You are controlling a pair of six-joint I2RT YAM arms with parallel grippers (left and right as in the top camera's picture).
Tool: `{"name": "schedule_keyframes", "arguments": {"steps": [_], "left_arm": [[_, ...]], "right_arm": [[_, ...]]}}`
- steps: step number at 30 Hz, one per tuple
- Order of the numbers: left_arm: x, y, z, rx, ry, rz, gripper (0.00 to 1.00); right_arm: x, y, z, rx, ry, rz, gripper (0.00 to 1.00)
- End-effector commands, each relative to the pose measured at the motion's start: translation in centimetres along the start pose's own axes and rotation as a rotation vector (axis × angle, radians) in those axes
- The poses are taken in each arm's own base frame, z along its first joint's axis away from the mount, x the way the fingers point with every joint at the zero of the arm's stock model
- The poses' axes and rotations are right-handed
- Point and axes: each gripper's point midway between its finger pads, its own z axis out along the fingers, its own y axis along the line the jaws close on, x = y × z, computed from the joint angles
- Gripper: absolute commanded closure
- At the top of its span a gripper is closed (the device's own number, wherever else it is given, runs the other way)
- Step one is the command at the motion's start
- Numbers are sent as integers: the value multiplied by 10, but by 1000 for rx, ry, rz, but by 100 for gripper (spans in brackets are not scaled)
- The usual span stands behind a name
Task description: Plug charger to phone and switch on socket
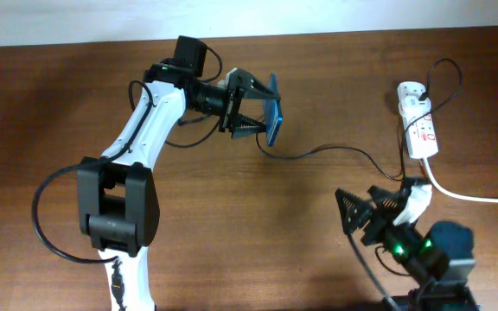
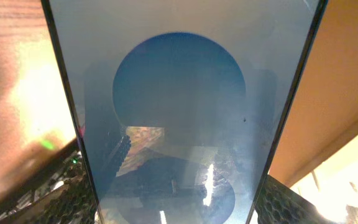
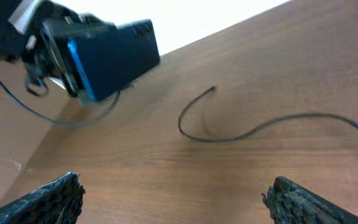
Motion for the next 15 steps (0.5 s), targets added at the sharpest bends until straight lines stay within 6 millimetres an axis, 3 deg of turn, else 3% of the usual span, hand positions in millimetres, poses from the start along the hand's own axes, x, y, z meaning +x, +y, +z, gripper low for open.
{"name": "schedule_keyframes", "arguments": {"steps": [1, 4, 6, 9, 10, 15], "left_arm": [[4, -7, 0, 30, 27, 18, 44], [3, -9, 0, 34, 24, 39, 44], [3, -9, 0, 34, 24, 39, 45], [1, -11, 0, 38, 21, 63, 46], [1, -11, 0, 39, 20, 67, 46], [1, -12, 0, 39, 20, 72, 48]], "right_arm": [[-29, 21, 10, -7, 23, -34, 2], [-25, 30, 38, 32, 83, -70, 2], [-25, 59, 52, -54, 80, -115, 2], [-42, 121, 62, -272, -20, -138, 2], [-41, 128, 65, -295, -26, -145, 2], [-24, 121, 109, -275, 15, -180, 2]]}}
